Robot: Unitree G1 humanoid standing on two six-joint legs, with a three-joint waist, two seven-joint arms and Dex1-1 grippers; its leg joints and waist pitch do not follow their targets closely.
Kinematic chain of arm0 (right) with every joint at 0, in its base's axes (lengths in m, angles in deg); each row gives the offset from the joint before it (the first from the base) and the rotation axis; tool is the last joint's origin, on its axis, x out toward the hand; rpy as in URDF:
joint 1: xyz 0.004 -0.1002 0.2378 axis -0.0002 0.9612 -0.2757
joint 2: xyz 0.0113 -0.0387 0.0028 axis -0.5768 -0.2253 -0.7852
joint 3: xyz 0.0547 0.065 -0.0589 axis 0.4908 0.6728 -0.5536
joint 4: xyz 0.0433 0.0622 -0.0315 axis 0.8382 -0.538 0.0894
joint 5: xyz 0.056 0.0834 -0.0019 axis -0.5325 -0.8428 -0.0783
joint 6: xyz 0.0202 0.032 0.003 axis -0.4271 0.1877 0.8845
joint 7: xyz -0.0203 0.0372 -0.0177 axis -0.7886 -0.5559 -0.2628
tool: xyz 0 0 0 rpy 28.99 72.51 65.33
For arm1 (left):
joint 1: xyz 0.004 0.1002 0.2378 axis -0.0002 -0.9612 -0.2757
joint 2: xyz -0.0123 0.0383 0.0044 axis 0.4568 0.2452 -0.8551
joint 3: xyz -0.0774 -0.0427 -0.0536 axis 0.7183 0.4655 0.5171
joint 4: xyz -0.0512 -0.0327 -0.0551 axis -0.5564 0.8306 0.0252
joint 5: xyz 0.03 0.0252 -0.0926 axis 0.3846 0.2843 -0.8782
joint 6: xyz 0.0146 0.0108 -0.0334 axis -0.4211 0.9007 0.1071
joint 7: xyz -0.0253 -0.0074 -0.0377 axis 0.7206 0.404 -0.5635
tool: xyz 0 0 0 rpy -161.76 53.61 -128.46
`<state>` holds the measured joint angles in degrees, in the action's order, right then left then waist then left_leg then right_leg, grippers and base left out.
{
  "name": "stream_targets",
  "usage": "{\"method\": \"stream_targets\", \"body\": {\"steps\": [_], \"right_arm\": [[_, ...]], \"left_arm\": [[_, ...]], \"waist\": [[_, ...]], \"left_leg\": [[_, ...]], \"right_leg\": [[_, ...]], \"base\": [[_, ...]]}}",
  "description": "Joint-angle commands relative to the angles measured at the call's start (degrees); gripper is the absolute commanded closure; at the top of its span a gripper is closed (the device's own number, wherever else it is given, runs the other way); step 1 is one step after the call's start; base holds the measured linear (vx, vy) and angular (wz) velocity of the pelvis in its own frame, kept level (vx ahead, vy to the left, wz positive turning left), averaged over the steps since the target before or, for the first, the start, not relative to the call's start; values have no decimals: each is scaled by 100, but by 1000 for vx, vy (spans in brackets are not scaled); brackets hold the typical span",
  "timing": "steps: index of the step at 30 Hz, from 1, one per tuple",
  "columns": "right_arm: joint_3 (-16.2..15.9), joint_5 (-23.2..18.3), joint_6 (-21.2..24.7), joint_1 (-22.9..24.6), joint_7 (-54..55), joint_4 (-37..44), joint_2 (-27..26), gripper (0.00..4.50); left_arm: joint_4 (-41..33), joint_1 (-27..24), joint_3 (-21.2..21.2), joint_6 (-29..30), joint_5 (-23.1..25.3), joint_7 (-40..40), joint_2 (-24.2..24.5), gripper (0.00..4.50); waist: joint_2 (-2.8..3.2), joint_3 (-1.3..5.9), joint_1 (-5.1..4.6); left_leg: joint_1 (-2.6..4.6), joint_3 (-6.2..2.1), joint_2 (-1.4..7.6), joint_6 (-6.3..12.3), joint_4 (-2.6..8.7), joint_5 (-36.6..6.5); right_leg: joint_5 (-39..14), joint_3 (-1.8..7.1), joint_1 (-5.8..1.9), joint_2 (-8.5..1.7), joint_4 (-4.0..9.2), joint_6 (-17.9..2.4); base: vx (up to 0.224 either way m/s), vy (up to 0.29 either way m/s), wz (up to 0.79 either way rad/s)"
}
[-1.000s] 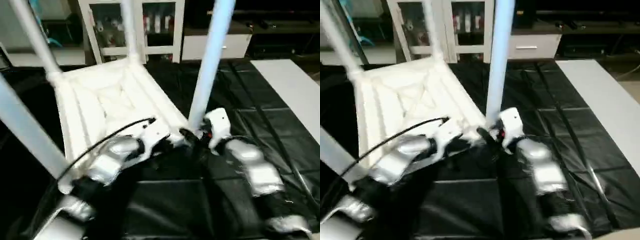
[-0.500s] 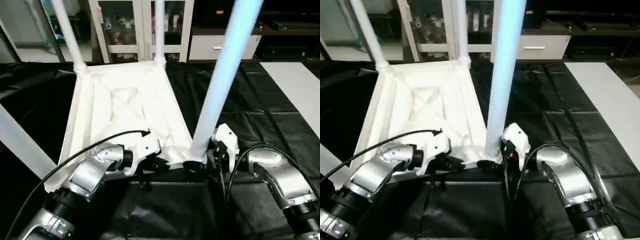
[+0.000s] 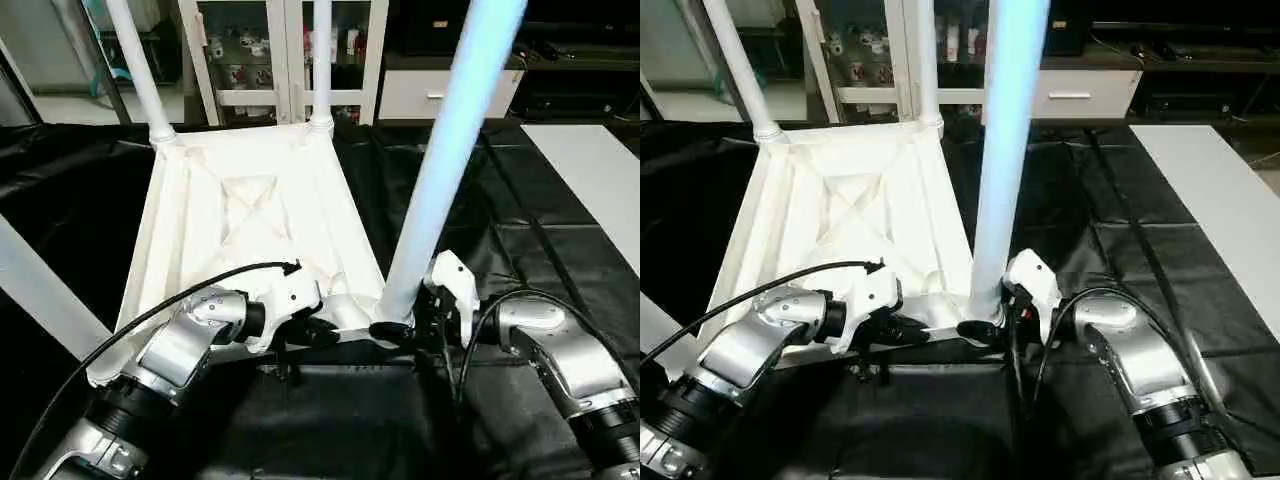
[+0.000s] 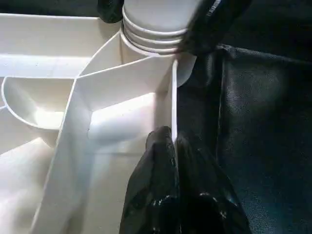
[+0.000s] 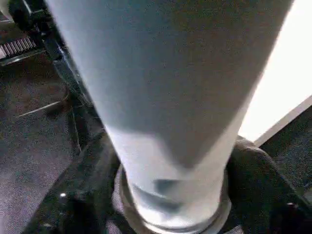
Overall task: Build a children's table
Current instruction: Rotate leg to tighten
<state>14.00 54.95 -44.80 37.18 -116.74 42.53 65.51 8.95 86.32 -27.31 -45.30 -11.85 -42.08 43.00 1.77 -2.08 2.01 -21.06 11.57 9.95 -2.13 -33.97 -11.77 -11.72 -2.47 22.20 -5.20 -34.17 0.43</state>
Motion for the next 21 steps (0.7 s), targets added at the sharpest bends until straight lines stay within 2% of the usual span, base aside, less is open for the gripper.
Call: {"method": "stream_targets", "body": {"steps": [1,6,17,21], "right_arm": [[-39,42,-47,75,-94,5,61,153],[-49,44,-72,67,-136,-32,97,184],[-107,66,-85,70,-151,-94,70,189],[-30,99,-80,28,108,-217,-61,189]], "left_arm": [[24,-97,-253,91,59,-148,20,450],[47,-87,-250,81,72,-128,-2,450],[25,-134,-248,85,68,-130,28,450],[79,-122,-199,57,97,16,-27,450]], "waist": [[-47,311,-4],[-51,315,0],[-60,320,7],[-59,312,-3]], "left_leg": [[83,-136,335,515,367,-586],[83,-137,333,517,359,-590],[79,-141,328,542,347,-569],[76,-140,325,507,351,-653]], "right_leg": [[-2,210,-241,-298,276,-1698],[-27,209,-245,-299,272,-1701],[-50,206,-250,-299,262,-1693],[-180,206,-240,-298,274,-1684]], "base": [[0,0,0],[0,0,0],[0,0,0],[0,0,0]]}}
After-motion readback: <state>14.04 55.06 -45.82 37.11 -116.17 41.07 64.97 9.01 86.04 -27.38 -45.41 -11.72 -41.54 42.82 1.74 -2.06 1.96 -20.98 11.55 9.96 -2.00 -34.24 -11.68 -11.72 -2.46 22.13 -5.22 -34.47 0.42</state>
